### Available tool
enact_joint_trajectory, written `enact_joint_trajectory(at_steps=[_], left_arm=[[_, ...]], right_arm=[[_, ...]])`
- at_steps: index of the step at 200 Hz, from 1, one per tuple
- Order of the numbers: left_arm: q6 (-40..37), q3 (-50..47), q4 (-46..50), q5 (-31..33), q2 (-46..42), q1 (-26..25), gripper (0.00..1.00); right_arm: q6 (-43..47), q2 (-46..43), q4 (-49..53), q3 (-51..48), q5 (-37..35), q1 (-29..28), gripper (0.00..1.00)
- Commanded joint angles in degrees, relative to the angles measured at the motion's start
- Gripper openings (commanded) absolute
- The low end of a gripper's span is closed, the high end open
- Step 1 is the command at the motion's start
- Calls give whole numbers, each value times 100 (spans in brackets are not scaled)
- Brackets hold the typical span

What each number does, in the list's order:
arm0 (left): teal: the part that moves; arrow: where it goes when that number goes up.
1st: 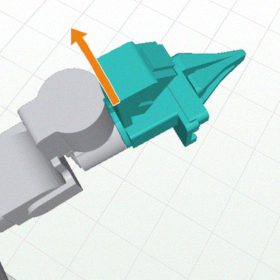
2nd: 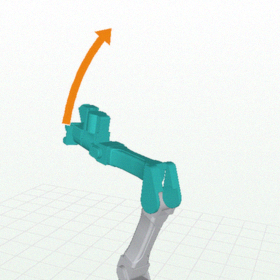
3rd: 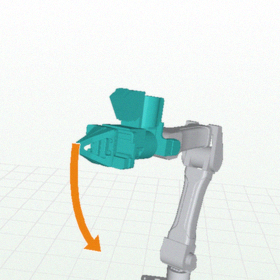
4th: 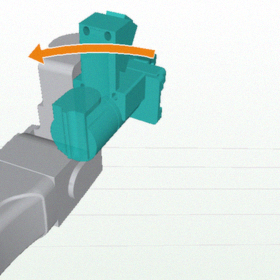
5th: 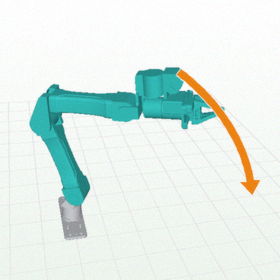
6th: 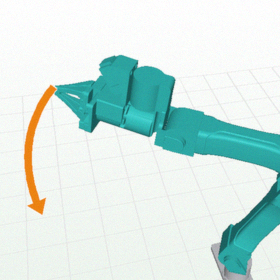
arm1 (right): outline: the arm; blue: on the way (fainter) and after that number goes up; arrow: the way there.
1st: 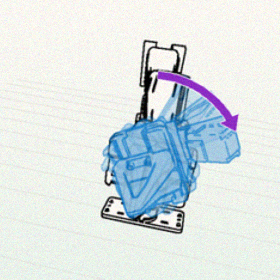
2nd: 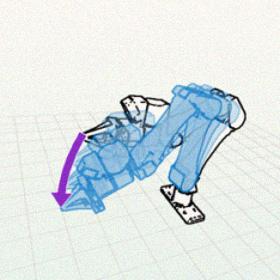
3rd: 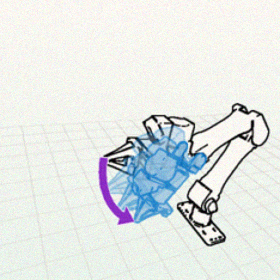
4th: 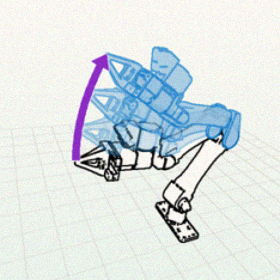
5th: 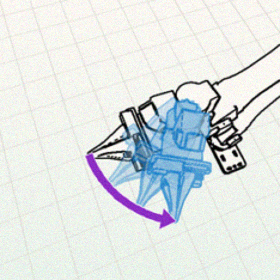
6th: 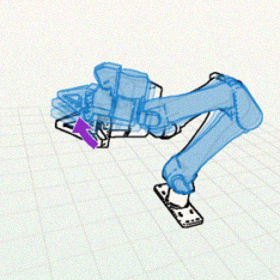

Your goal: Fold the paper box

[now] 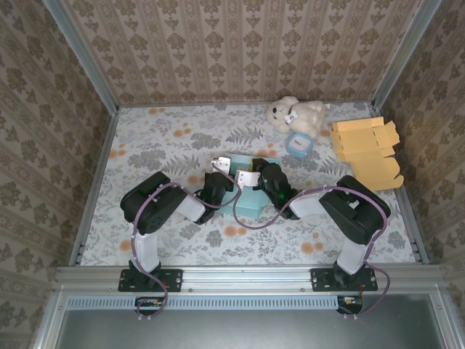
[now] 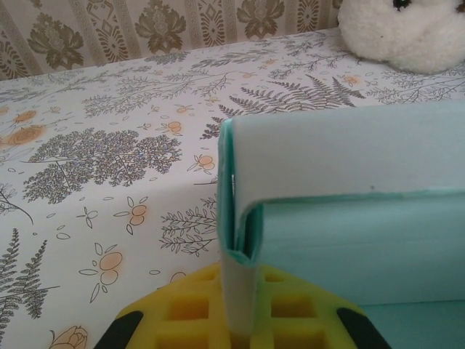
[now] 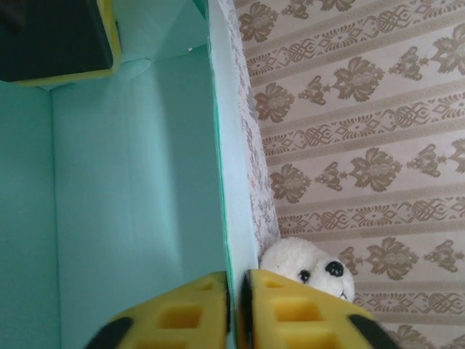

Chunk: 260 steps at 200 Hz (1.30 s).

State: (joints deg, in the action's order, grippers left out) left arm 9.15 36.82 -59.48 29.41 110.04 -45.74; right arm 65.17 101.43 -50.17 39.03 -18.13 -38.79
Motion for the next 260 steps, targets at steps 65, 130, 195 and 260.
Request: enact_joint_trajectory(at_steps=[65,130,195,260], left_arm=[[463,-331,202,433,-290,-142,0],[1249,-468,1304,147,-964,-130,0],[1834,-817,2021,-87,-1839,-211,0],[1827,-928,1903,333,-1802,-385,0]], right_arm=[[-1628,-1463,2029,-204,622,-103,43],[-5692,-3722,4595,275,-420,-129,47],[-8939,-3455,5457,911,810,-129,54],[-9354,-2369,4903,1322,874,-104,58]])
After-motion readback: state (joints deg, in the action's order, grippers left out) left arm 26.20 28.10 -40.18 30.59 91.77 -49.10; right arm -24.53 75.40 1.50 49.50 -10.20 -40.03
